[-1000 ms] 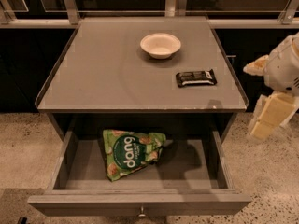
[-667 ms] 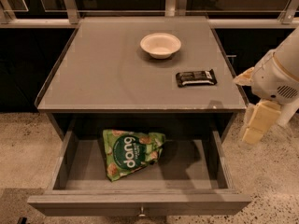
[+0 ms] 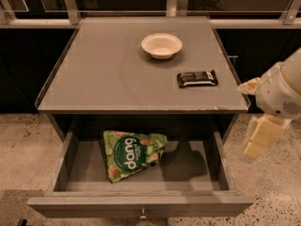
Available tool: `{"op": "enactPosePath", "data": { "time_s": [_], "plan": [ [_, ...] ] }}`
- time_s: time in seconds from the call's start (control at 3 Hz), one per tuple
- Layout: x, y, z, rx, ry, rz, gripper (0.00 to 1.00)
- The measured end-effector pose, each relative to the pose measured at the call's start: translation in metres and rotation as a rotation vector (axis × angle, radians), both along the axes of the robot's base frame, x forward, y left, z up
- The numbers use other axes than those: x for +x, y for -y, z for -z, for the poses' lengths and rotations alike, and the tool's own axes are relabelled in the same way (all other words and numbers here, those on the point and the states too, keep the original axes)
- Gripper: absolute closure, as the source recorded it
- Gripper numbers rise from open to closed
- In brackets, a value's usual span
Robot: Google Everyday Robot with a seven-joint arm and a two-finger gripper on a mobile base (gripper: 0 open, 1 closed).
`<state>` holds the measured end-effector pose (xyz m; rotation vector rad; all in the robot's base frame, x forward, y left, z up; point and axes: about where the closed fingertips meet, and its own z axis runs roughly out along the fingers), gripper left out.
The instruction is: Pick green rice chip bag from top drawer and place on counter
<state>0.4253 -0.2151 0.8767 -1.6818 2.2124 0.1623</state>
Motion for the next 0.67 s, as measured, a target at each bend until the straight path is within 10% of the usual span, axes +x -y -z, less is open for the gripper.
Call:
{"op": "enactPosePath", "data": {
  "time_s": [0.67],
  "plan": [
    [-0.050, -0.046, 0.072, 0.203, 0.058, 0.002, 0.00]
  ]
}}
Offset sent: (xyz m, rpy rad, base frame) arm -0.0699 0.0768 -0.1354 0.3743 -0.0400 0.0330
